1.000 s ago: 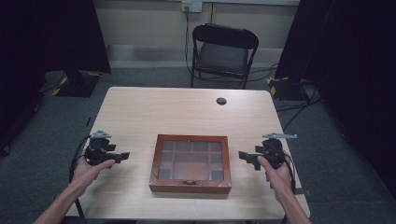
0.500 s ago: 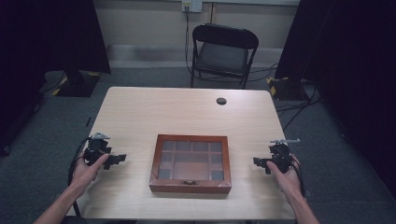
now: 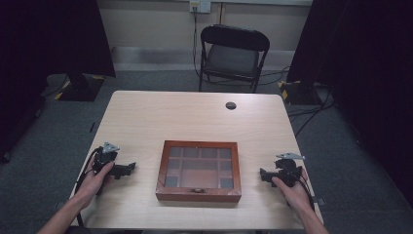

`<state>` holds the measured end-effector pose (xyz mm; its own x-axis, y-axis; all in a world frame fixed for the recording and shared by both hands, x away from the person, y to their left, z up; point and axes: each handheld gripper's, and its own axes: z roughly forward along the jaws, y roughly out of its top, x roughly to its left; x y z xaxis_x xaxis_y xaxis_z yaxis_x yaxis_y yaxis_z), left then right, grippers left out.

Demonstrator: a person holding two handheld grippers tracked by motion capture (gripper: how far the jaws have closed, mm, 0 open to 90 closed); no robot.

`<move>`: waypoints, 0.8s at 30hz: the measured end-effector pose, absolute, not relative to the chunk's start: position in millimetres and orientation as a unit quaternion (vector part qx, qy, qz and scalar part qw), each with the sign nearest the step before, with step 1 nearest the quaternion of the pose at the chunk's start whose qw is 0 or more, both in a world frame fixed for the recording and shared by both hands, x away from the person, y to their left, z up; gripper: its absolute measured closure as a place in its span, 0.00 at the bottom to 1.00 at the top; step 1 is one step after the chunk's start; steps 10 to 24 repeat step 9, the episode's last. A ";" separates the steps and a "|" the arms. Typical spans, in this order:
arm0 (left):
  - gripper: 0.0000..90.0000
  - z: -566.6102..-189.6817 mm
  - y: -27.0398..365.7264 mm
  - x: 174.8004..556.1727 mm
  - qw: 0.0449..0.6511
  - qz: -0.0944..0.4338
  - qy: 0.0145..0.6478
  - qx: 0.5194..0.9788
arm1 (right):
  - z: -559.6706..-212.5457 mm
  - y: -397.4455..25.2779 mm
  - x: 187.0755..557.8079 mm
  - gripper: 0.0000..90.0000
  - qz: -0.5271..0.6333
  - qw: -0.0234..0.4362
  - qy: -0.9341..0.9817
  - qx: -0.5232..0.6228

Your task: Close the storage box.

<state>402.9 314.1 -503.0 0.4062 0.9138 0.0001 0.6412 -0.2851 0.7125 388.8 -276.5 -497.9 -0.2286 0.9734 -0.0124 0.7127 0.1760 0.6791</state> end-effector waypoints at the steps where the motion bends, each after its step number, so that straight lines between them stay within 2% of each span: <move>1: 0.00 -503.1 314.1 402.9 0.324 0.210 0.503 0.773 | -499.8 -276.1 388.0 0.00 0.291 0.238 0.729 0.572; 24: 0.00 -503.2 314.6 404.0 0.325 0.208 0.500 0.775 | -501.2 -274.6 387.3 0.00 0.298 0.242 0.724 0.572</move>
